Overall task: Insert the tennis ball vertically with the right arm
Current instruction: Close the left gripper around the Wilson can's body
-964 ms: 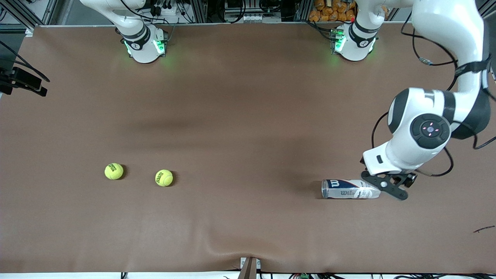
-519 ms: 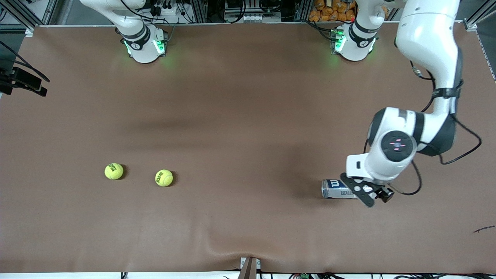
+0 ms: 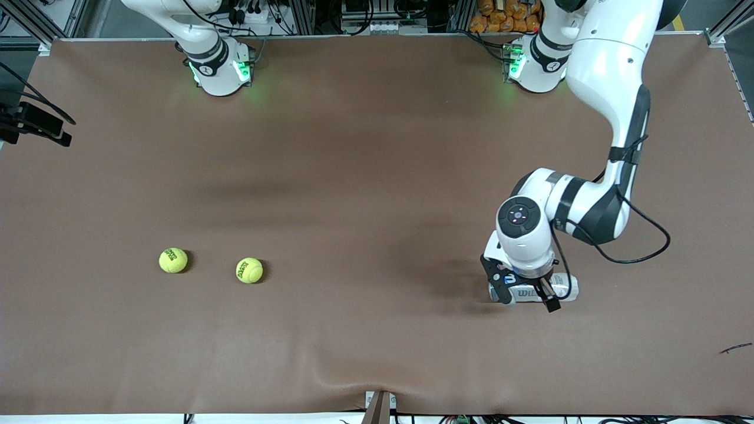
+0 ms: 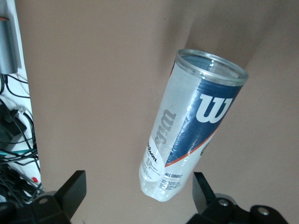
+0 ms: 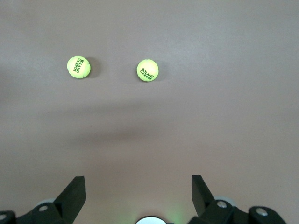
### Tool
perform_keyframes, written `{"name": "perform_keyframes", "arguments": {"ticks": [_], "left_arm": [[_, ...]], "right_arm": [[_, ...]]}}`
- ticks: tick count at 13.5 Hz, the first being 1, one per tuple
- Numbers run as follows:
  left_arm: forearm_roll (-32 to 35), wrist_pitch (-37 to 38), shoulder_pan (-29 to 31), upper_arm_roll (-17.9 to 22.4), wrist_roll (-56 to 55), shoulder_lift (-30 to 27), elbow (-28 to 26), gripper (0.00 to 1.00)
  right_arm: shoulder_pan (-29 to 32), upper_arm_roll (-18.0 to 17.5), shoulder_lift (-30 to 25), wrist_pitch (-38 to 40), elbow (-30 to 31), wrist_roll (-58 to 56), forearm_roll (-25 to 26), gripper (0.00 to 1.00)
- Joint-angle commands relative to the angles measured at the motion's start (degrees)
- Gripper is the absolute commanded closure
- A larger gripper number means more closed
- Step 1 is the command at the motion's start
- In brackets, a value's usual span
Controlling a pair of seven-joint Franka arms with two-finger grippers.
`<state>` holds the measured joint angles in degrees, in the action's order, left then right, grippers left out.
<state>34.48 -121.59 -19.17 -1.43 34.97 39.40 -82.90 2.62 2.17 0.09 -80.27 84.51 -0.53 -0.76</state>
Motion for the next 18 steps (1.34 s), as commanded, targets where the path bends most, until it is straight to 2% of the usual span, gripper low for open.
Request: {"name": "perform_keyframes", "arguments": {"ticks": [1,10,18], "left_arm": [[4.0,-0.8,0.4,0.4,4.1,1.6,1.3,0.0],[11.0,-0.8,1.1,0.5,10.2,3.4,0.3,0.0],[10.2,-0.1,1.2,0.5,12.1,4.7,-1.2,0.0]], "right_arm": [[1.3,-0.8,0.4,0.4,-1.2,-0.4,0.2,0.0],[1.3,-0.8,0.4,0.4,-1.2,-0.4,0.2,0.0],[1.3,-0.8,0.4,0.4,-1.2,-0.4,0.2,0.0]]}}
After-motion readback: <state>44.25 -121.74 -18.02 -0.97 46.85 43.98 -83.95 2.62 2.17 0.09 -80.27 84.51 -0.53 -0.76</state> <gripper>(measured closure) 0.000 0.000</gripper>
